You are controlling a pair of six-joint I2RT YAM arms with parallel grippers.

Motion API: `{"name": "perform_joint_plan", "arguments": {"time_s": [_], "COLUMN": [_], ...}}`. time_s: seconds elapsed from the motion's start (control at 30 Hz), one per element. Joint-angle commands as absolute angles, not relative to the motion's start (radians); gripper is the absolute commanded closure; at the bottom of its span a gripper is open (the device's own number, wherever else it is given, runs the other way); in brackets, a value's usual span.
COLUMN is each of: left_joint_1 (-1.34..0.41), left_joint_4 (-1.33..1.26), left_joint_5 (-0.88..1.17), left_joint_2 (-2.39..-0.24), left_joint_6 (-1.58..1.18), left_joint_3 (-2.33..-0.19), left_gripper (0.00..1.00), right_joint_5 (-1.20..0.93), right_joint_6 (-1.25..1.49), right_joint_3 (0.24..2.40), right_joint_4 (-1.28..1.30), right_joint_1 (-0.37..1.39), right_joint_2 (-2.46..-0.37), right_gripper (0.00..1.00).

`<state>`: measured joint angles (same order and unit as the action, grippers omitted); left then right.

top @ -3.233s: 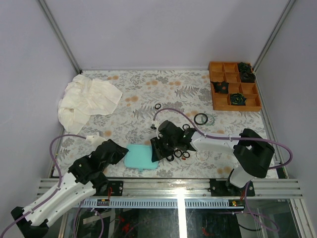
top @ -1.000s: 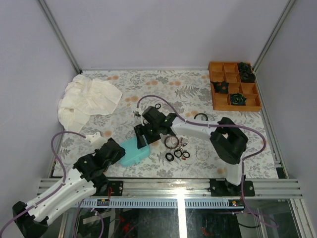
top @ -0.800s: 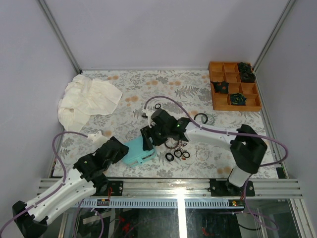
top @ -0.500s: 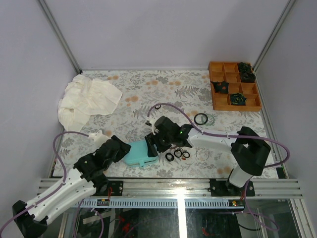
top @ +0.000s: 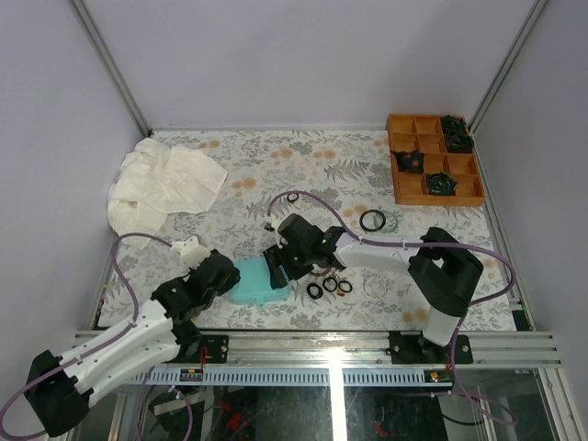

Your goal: Organize the mixed jewelry

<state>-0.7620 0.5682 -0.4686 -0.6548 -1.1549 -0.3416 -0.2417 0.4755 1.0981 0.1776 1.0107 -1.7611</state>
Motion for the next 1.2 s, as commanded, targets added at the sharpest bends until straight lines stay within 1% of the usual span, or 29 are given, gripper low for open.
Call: {"name": "perform_joint_plan", "arguments": {"time_s": [0.0, 0.07, 0.17, 0.33, 0.43, 0.6, 0.7, 0.93, 1.07, 1.17], "left_joint_1": [-0.755, -0.738, -0.690, -0.634, -0.620, -0.573, -0.535, -0.482, -0.465, -0.459], "left_joint_4": [0.349, 0.327, 0.292, 0.239, 0.223, 0.194, 0.158, 0.108, 0.099, 0.087], "left_joint_5": [-0.419, -0.415, -0.366, -0.319, -0.315, -0.284, -0.254, -0.216, -0.210, -0.207], "left_joint_2": [-0.696, -0.722, -0.758, -0.773, -0.796, -0.829, -0.860, -0.907, -0.933, -0.948], "left_joint_6": [-1.130, -1.106, -1.073, -1.033, -1.001, -0.958, -0.939, -0.907, -0.889, -0.882], "left_joint_3": [-0.384, -0.395, -0.400, -0.385, -0.398, -0.412, -0.414, -0.426, -0.448, -0.453], "left_gripper": [0.64, 0.65, 0.65, 0.66, 0.66, 0.65, 0.65, 0.65, 0.66, 0.66], "right_joint_5": [-0.253, -0.258, -0.216, -0.116, -0.069, -0.030, -0.064, -0.103, -0.187, -0.195], "right_joint_6": [0.459, 0.448, 0.429, 0.370, 0.345, 0.294, 0.280, 0.265, 0.240, 0.236], "right_joint_3": [1.173, 1.194, 1.212, 1.299, 1.316, 1.311, 1.320, 1.299, 1.345, 1.369], "right_joint_4": [0.088, 0.098, 0.112, 0.221, 0.251, 0.284, 0.314, 0.275, 0.296, 0.276], "right_joint_1": [1.026, 1.027, 1.026, 1.023, 1.023, 1.018, 0.997, 0.935, 0.899, 0.876], "right_joint_2": [-1.813, -1.826, -1.816, -1.837, -1.827, -1.794, -1.787, -1.688, -1.710, -1.729], "right_gripper": [0.31, 0.23, 0.16, 0.11, 0.09, 0.01, 0.01, 0.00, 0.01, 0.00]}}
